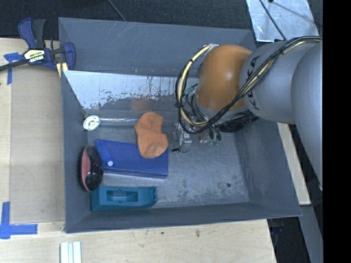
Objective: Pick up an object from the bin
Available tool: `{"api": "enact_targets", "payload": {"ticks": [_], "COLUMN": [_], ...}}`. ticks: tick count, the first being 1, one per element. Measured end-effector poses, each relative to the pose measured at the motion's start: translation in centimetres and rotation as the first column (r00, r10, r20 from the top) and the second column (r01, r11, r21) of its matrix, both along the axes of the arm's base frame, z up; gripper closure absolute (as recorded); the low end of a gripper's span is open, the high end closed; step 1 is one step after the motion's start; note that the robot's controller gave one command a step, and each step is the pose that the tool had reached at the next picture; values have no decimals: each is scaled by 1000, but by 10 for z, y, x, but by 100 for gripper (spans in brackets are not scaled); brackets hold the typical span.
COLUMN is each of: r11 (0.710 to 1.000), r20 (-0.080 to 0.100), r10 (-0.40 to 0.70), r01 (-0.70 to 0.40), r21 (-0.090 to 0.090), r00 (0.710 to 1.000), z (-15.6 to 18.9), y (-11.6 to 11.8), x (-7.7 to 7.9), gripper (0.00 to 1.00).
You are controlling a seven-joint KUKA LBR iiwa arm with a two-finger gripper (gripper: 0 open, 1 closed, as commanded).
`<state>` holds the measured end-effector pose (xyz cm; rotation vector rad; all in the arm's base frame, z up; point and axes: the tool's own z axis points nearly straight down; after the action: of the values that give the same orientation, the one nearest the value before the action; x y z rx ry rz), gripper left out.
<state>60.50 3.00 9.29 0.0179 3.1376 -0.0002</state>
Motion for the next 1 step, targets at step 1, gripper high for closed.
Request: {"api": "enact_targets", "payload": {"ticks": [1], "r11": [1000], "r20": [0], "r10": [0], "r01": [0], "r21": [0], "r00": [1000], "z": [0], "y": [0], "x": [0], "gripper": [0]}}
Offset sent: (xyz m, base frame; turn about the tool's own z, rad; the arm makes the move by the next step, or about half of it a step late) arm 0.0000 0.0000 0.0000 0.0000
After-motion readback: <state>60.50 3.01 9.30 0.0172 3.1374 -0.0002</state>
